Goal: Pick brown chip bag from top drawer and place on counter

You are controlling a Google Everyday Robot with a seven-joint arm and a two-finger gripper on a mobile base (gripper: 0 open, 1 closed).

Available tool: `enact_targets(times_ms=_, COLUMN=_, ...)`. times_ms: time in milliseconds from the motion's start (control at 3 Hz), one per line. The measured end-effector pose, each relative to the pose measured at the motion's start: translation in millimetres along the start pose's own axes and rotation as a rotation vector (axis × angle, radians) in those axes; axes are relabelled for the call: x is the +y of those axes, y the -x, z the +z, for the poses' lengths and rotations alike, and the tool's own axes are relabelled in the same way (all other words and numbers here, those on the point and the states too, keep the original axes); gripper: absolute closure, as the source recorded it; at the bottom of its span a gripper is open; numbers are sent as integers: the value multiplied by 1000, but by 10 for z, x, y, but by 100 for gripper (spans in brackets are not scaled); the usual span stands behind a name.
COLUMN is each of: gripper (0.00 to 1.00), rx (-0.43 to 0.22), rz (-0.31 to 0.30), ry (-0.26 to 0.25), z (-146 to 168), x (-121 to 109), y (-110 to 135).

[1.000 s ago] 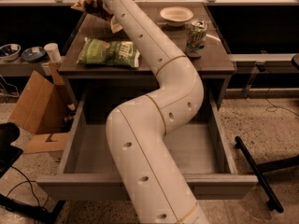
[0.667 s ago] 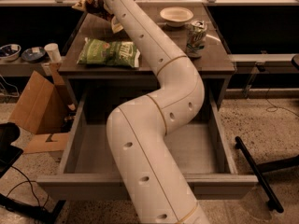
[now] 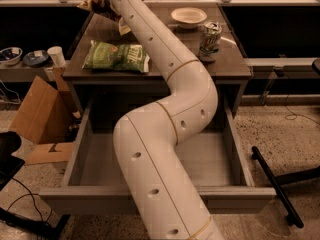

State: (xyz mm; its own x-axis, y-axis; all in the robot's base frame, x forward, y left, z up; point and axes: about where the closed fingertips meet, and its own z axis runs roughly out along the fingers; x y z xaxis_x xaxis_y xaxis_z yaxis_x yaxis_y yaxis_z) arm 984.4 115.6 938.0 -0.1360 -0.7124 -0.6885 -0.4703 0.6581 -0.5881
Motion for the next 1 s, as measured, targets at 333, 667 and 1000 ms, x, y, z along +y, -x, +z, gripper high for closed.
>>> enact_targets(times_ms=333, gripper=12, rx=0, rz=0, ry=0, z=0, x=0, y=0)
enact_targets(times_ms=667, gripper=0, rx=0, rz=0, ry=0, z=0, x=0, y=0)
enact_targets(times_ms=1000, gripper=0, rx=0, rz=0, ry=0, z=1, x=1, y=0)
